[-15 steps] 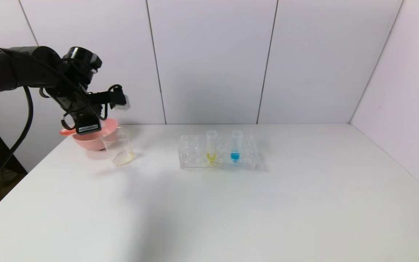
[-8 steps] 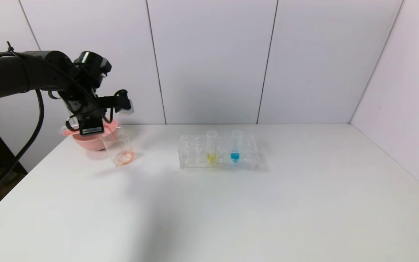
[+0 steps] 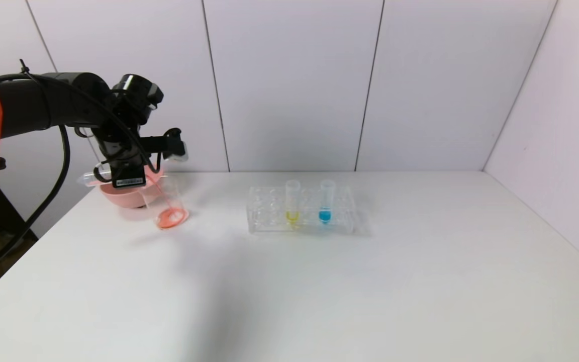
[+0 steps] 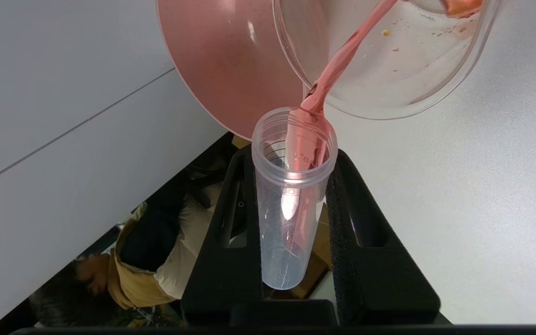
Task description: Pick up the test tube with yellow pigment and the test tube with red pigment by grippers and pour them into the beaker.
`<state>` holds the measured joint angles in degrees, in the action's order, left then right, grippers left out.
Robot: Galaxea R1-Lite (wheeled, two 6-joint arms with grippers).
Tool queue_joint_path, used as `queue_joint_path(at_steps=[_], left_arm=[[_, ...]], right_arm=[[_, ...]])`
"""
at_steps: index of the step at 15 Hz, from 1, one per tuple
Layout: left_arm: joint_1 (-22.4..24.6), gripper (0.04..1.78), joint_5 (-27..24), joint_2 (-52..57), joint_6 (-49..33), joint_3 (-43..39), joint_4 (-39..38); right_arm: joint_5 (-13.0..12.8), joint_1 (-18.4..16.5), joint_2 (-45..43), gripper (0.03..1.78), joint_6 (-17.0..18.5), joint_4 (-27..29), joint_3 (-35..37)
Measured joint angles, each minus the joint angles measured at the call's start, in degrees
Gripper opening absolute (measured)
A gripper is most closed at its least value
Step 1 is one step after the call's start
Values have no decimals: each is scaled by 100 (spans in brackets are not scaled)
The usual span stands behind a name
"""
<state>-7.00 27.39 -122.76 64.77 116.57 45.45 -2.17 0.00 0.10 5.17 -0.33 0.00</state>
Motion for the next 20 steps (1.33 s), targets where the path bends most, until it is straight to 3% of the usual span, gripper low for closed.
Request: queue_joint_path(at_steps=[12,17,20], left_arm=[[-110,43,736,-72,96,-2,26],[-171,43,712,-54,94,-4,26],[-168,43,352,129,33,-83,59]], right_arm=[[0,0,0,171,0,2,0],[2,0,0,171,0,2,0],[0,0,1,171,0,2,0]])
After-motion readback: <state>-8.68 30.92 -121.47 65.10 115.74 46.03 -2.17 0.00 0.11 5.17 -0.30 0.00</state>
